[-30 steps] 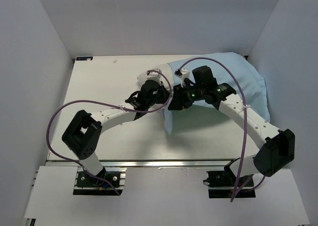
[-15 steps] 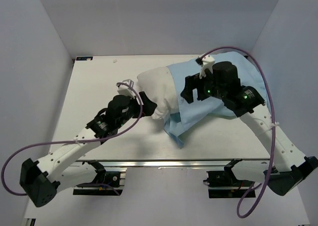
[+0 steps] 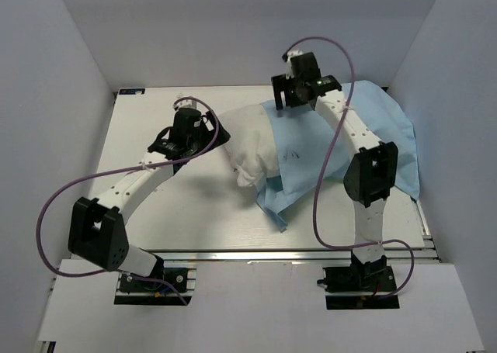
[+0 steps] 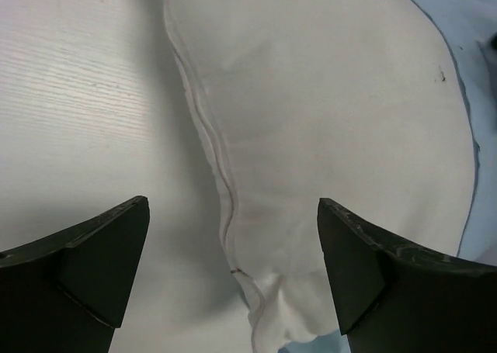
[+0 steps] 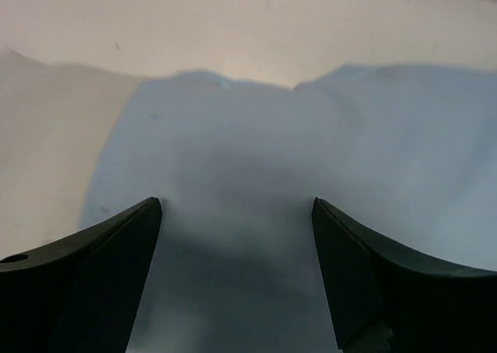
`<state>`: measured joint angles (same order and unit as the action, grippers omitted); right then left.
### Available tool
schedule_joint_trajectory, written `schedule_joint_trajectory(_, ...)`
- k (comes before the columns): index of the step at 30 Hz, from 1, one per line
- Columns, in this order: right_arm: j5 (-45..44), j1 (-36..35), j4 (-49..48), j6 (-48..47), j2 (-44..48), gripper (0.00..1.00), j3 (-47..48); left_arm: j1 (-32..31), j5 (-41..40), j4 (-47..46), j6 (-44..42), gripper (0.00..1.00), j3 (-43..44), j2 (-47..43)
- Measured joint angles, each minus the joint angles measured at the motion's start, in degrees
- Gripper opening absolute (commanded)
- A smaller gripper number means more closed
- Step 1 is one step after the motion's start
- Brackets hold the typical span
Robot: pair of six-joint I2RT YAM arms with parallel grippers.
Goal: Put the pillow into the pillowcase
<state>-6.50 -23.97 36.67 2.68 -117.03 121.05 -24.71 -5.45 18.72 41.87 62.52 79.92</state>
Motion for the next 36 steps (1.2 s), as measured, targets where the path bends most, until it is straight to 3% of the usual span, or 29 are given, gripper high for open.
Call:
schedule_joint_trajectory(2,-0.2,0.0,1.4,0.1,-2.7,0.76,-2.2,0.5,2.4,-0.9,0.0,0.98,1.6,3.3)
schedule_joint_trajectory(5,0.9,-0.1,-3.8,1.4,1.2,0.75,-18.0,0.7,6.3,-2.5,0.2,0.98,3.0,7.1)
schedule_joint_trajectory(9,3.1,-0.3,-14.3,4.6,19.6,0.75,-43.5,1.1,10.9,-4.8,0.6,0.98,3.0,10.1)
schedule_joint_trajectory(13,5.7,-1.6,-18.9,9.1,37.4,0.75,-58.6,1.4,15.8,-8.6,1.8,0.98,2.8,11.6)
schedule_joint_trajectory(18,6.3,-2.0,-23.8,13.4,42.3,0.75,-67.1,1.7,21.7,-15.3,3.3,0.98,0.1,11.8)
schedule_joint_trajectory(27,4.7,-3.5,-27.8,15.5,42.9,0.75,-69.5,1.6,30.9,-26.8,2.9,0.98,-0.5,17.2)
schedule_joint_trajectory(29,4.0,-3.8,-27.8,15.7,43.0,0.75,-69.5,1.2,32.5,-27.6,1.9,0.54,1.3,19.3)
schedule_joint_trajectory(31,3.5,-4.3,-27.6,15.8,43.4,0.75,-69.5,0.3,33.8,-28.2,0.4,0.00,2.6,20.6)
schedule_joint_trajectory(36,1.9,-5.3,-23.6,15.5,46.6,0.80,-69.1,-2.1,35.0,-29.6,-6.2,0.00,3.2,19.7)
